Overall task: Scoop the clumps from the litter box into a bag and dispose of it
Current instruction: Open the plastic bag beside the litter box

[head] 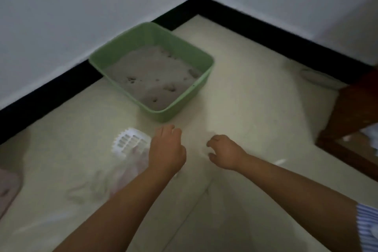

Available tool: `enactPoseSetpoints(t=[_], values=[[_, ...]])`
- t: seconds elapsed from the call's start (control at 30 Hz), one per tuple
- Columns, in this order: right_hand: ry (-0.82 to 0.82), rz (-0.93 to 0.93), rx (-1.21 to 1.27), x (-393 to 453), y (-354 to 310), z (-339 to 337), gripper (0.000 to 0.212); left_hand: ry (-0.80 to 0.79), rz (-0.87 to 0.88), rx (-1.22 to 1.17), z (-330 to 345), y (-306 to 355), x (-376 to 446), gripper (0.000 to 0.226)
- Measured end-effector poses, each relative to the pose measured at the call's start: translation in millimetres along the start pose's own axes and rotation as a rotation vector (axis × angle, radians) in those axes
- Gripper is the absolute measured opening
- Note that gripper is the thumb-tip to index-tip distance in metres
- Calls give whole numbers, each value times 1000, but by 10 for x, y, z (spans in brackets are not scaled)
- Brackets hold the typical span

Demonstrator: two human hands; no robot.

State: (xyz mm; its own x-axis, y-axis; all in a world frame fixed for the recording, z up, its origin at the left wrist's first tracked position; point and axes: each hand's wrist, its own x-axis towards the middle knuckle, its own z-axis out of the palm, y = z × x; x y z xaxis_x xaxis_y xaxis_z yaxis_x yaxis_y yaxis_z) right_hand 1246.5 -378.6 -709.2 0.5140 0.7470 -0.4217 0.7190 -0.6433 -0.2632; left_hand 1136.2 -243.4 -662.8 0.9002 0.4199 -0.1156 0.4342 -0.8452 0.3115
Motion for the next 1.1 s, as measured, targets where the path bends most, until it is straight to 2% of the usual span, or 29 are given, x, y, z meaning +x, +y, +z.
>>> enactPoseSetpoints(t=[0.1,0.17,0.27,0.3,0.4,0.53,0.63,0.77,0.83,0.93,1.0,1.1], values=[[125,148,-36,-514,598,-429,40,19,301,62,21,705,341,33],[234,296,-47,-942,1043,-721,39,26,508,82,8,1305,474,39],[430,517,-7,-1824,1531,-1149,49,38,811,88,-70,2323,473,33],[500,591,-5,-2191,1633,-1253,46,38,908,90,-103,2691,410,33],[758,828,-115,-3446,1738,-1470,32,56,1151,51,-322,3730,23,39],[914,1210,-387,-5085,1439,-1479,39,-26,1422,0,-468,4697,-796,38],[888,1571,-425,-5892,1132,-1260,43,8,1566,-29,-573,5127,-1387,37],[611,1901,-89,-6338,960,-909,57,1,1645,-20,-724,5413,-1947,35],[551,1958,-21,-6435,944,-803,54,-22,1673,-23,-739,5431,-2107,35],[625,1912,20,-6475,875,-764,28,-82,1676,-113,-613,5480,-2216,40],[677,1805,87,-6492,752,-780,23,-177,1591,-201,-562,5506,-2244,45],[888,1536,340,-6512,440,-792,17,-396,1506,-282,-575,5570,-2272,46]])
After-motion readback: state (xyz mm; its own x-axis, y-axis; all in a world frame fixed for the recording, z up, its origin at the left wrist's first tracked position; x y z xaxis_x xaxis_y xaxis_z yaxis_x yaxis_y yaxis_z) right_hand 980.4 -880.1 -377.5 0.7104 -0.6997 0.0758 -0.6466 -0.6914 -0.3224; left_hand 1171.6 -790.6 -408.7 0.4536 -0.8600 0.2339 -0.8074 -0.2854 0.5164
